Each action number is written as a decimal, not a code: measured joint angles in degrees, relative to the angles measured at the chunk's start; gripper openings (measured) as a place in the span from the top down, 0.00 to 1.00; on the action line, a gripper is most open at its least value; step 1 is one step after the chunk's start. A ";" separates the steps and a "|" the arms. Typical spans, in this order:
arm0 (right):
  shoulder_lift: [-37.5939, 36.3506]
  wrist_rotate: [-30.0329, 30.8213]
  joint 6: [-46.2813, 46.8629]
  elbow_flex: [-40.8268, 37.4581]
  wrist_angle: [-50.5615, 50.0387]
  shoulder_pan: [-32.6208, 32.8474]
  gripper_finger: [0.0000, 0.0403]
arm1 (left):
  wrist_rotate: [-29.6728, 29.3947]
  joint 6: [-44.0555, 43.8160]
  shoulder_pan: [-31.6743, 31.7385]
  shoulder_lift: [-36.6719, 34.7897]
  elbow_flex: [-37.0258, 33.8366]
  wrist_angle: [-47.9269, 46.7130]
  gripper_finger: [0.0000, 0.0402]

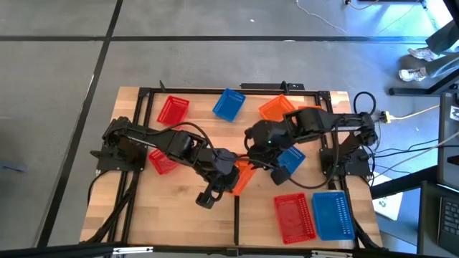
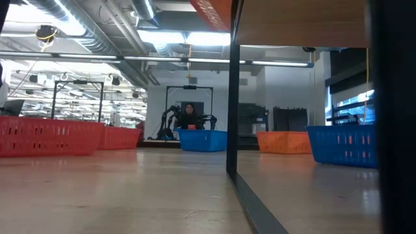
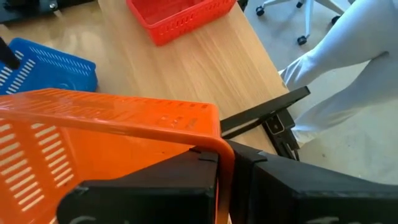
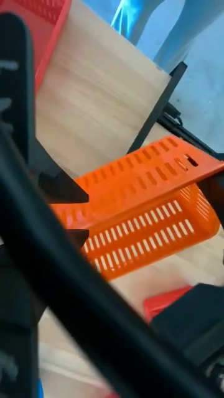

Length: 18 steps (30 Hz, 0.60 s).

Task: Stack baskets on shelf by color
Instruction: Put the bottom orange basket on the shelf

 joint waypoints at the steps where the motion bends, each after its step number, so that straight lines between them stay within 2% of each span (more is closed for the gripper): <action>1: 0.03 -0.01 -0.48 -0.02 0.10 -0.19 0.81 | -0.03 0.00 0.02 0.00 0.00 0.00 1.00; 7: 0.55 -0.35 -2.45 -0.02 0.93 -1.00 0.81 | -0.04 -0.82 0.02 0.00 0.00 0.00 1.00; 12: 1.11 -4.51 -3.59 0.03 1.09 -1.17 0.81 | -0.01 -1.28 0.00 0.00 0.00 -0.02 1.00; 18: 2.67 -4.52 -5.41 0.03 1.41 -1.62 0.81 | -0.07 -1.77 0.09 0.00 0.00 -0.04 1.00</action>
